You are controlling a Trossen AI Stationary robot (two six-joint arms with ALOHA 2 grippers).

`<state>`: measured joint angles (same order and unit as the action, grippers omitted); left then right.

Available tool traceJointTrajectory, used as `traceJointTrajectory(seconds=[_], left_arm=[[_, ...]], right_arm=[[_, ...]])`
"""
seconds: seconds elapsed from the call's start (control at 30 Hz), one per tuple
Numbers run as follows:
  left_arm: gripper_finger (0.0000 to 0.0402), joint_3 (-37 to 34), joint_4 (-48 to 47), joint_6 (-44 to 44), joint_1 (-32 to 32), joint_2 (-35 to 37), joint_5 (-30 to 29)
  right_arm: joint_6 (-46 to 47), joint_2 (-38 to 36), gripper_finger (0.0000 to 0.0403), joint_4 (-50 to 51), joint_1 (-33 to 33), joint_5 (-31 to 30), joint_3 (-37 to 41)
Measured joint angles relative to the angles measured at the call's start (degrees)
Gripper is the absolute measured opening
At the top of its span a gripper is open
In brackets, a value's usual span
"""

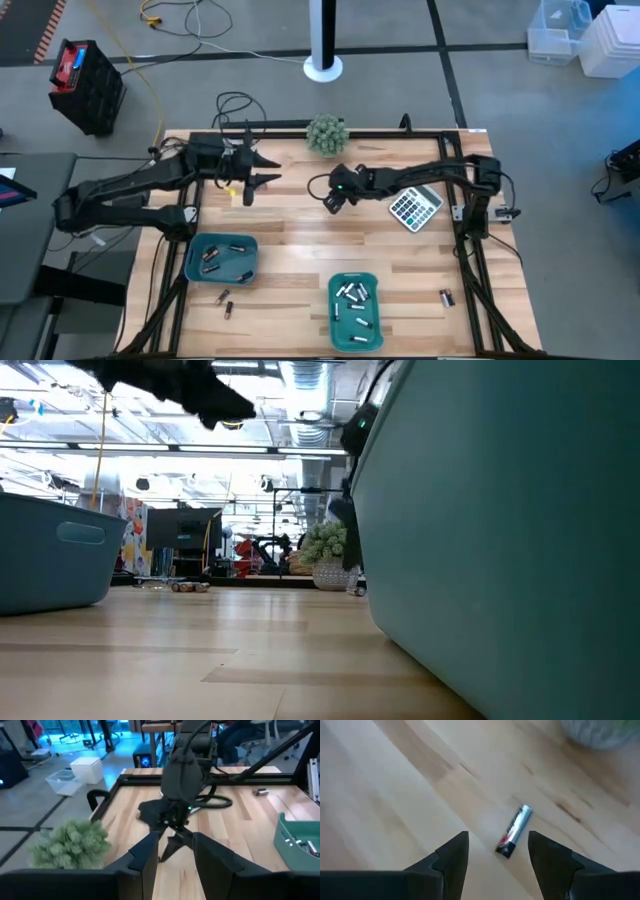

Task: Sort batteries
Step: Put the silver battery into the green bin

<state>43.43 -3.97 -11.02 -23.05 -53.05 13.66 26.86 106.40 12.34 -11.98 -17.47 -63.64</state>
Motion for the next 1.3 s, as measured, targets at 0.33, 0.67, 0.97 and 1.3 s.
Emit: traceJointTrajectory(seconds=[0.33,0.67,0.97,1.3], left_arm=[[0.0117,-7.6,5.2,3.8,0.0,2.5,0.0],[0.0117,-10.2,8.0,5.1,1.4,2.5,-0.1],[0.0117,-10.2,8.0,5.4,3.1,2.5,-0.2],[0.0117,-10.2,8.0,7.6,3.2,2.5,-0.2]], right_arm=[[1.4,4.5,0.0219,3.6,-2.9,0.2,-3.5],[1.8,5.5,0.0208,3.9,-3.9,2.9,-3.8],[1.1,5.5,0.0127,6.4,-3.6,2.9,-3.8],[-1.7,5.4,0.0044,7.8,-2.5,2.8,-3.8]])
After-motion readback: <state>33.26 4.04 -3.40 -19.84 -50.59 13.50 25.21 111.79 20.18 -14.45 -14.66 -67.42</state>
